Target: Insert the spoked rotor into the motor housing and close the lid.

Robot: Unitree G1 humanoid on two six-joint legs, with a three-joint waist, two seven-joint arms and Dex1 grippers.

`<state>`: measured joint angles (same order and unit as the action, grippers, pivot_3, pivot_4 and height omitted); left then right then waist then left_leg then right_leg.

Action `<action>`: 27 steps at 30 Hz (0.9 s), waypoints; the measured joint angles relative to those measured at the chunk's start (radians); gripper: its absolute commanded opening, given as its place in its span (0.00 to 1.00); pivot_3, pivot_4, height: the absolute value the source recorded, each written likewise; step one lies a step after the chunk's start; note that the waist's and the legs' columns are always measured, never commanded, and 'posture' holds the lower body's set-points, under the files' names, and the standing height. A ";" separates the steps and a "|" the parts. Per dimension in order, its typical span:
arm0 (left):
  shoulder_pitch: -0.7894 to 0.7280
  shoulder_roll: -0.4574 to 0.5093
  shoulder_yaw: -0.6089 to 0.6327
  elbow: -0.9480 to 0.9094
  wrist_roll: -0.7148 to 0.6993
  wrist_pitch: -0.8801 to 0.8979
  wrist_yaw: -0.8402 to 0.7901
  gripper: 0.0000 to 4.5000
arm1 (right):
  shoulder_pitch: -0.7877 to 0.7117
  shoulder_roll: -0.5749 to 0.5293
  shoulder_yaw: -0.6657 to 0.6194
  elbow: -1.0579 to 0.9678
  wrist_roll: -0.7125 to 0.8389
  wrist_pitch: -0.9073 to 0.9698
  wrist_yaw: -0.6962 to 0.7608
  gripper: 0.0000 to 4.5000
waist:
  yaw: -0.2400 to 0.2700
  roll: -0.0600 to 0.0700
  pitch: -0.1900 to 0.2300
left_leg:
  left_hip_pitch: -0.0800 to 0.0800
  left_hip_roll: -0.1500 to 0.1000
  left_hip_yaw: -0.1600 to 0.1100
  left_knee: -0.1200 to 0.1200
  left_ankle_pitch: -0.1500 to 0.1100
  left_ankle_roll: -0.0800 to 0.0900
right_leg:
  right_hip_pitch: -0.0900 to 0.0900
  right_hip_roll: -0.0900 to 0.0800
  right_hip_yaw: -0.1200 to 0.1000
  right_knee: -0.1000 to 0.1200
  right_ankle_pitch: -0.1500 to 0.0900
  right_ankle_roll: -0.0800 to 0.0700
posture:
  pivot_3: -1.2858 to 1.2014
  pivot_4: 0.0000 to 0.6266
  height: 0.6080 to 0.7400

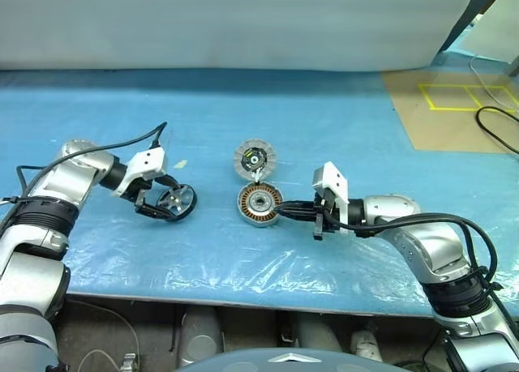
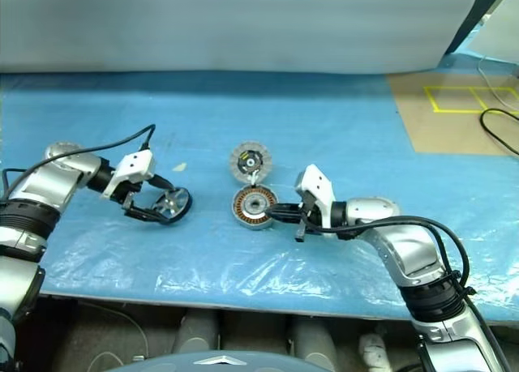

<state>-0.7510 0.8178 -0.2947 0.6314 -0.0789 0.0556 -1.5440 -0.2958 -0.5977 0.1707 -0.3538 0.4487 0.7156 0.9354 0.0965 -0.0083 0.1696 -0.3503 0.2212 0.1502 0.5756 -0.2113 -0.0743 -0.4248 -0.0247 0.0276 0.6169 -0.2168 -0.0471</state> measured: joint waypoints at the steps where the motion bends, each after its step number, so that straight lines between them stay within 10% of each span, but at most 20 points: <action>1: -0.005 -0.006 0.002 0.007 0.002 -0.001 0.002 1.00 | 0.000 -0.001 0.000 0.000 0.000 0.000 -0.001 0.01 | 0.000 0.000 0.000 | 0.000 0.000 0.000 0.000 0.000 0.000 | 0.000 0.000 0.000 0.000 0.000 0.000 | 0.52 0.24 1.00; 27: -0.050 -0.029 0.011 0.074 0.062 -0.027 -0.051 1.00 | 0.012 -0.014 0.000 -0.001 -0.001 0.000 -0.046 0.01 | 0.000 0.000 0.000 | 0.000 0.000 0.000 0.000 0.000 0.000 | 0.000 0.000 0.000 0.000 0.000 0.000 | 0.52 0.24 1.00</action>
<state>-0.8010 0.7889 -0.2838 0.7054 -0.0167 0.0282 -1.5948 -0.2840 -0.6116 0.1707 -0.3552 0.4475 0.7157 0.8898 0.0966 -0.0084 0.1697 -0.3502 0.2211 0.1500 0.5755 -0.2113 -0.0744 -0.4248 -0.0248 0.0276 0.6168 -0.2171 -0.0475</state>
